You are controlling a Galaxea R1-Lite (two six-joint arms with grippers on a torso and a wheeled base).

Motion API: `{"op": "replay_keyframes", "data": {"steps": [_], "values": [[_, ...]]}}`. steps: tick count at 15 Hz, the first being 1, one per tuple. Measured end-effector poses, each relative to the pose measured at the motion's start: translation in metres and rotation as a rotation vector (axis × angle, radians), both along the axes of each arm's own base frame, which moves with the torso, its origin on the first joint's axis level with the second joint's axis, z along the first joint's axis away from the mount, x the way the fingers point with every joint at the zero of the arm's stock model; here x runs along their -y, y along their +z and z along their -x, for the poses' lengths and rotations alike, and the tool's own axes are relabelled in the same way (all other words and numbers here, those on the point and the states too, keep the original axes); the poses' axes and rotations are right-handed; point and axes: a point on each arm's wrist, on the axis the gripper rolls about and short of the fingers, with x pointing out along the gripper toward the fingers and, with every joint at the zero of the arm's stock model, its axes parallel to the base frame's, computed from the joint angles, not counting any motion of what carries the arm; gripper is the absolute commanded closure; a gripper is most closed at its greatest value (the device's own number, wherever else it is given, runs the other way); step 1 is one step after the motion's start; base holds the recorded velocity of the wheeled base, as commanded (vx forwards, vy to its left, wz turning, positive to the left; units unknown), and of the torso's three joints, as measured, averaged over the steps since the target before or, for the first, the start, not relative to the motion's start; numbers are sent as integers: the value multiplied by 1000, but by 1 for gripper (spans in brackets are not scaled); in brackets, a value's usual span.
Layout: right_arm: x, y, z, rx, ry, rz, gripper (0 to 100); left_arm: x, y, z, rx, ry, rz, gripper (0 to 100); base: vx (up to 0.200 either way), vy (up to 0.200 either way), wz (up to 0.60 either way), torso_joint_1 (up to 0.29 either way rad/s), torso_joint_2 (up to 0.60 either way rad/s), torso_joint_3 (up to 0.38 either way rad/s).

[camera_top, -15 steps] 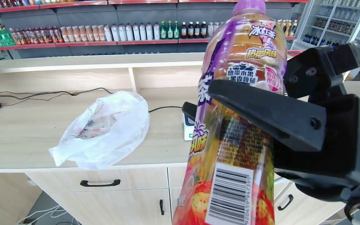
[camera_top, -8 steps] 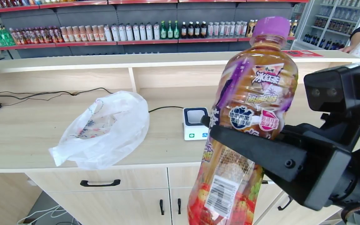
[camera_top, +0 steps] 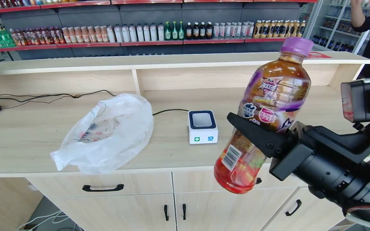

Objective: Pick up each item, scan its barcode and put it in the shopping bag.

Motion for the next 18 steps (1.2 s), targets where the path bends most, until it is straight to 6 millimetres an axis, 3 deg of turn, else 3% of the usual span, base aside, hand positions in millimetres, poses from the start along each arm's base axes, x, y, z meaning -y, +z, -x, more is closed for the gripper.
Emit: {"op": "replay_keyframes", "data": {"steps": [4,8,12,18], "values": [[0,-8,-7,8,-187,68,100,0,0,0,0,0,0,0,0,0,0,0,0,0],[-15,-1,-23,31,-232,121,100,0,0,0,0,0,0,0,0,0,0,0,0,0],[-29,6,-49,25,-354,114,100,0,0,0,0,0,0,0,0,0,0,0,0,0],[-33,-2,-88,40,-445,154,100,0,0,0,0,0,0,0,0,0,0,0,0,0]]}}
